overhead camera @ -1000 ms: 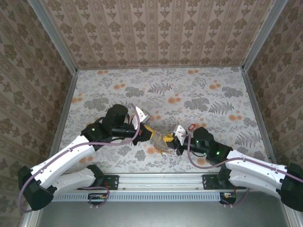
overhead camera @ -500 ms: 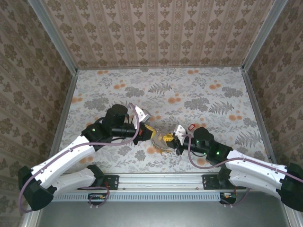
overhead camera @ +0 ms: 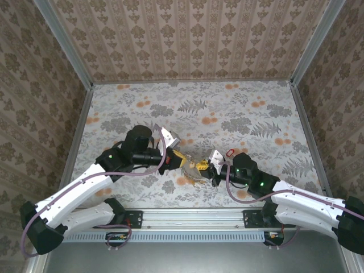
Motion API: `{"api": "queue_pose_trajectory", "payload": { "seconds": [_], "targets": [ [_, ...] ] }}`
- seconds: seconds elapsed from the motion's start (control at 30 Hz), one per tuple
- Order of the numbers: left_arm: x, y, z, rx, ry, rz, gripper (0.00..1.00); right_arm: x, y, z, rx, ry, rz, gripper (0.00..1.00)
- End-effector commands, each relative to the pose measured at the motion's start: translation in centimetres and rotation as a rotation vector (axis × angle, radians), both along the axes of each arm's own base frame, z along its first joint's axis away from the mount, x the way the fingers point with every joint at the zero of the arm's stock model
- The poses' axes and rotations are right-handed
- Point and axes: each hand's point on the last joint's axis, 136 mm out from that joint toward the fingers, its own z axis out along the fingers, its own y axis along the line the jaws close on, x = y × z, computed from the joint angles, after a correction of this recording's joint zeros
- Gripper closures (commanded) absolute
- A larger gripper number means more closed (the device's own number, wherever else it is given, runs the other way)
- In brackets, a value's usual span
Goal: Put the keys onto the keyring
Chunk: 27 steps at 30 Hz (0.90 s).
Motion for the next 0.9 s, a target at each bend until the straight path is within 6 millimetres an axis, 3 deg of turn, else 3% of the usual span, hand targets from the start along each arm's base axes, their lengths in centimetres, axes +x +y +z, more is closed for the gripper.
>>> {"api": "queue_pose_trajectory", "payload": {
  "seconds": [0.0,0.87],
  "targets": [
    [0.1,-0.3,1.5,-0.005,-0.04,-0.026,0.97,0.1,0.0,1.8,0.052,-0.048,-0.004,1.0],
    [0.7,-0.3,-0.9,0.001,0.05,0.008,0.98,0.2,-0.1,2.3,0.056,-0.061,-0.01,1.0]
  ]
}}
